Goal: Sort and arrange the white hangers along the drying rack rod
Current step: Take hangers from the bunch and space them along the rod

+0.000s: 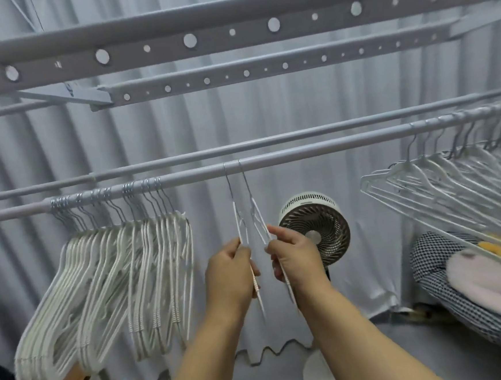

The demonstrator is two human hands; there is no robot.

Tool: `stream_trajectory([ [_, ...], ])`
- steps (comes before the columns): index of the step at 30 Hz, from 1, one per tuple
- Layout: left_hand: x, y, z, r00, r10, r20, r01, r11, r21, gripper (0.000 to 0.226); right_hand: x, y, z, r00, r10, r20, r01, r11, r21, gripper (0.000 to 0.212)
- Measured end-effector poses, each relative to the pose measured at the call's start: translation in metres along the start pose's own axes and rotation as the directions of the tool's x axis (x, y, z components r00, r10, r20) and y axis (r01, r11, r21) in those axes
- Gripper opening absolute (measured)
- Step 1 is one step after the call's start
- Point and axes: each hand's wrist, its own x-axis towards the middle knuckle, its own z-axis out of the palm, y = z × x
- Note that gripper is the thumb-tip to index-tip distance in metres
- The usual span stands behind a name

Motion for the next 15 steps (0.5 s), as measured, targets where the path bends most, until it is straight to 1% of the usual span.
stream_trajectory([
  [7,-0.001,0.008,0.057,0.996,0.027,0.091,-0.027,1.0,0.0,0.024,0.007,-0.026,-0.054,0.998,-0.037,-0.057,0.034,0.998,-0.051,0.038],
  [10,-0.003,0.014,0.083,0.992,0.029,0.122,-0.027,0.999,-0.016,0.031,0.01,-0.036,-0.077,0.995,-0.039,-0.09,0.034,0.998,-0.058,0.037],
  [12,-0.004,0.017,0.1,0.989,0.031,0.144,-0.029,0.999,-0.018,0.033,0.011,-0.045,-0.093,0.994,-0.028,-0.105,0.024,0.999,-0.036,0.04],
  [15,-0.005,0.02,0.124,0.986,0.034,0.163,-0.033,0.999,-0.012,0.032,0.009,-0.06,-0.116,0.996,-0.005,-0.09,0.009,0.999,0.042,0.037],
])
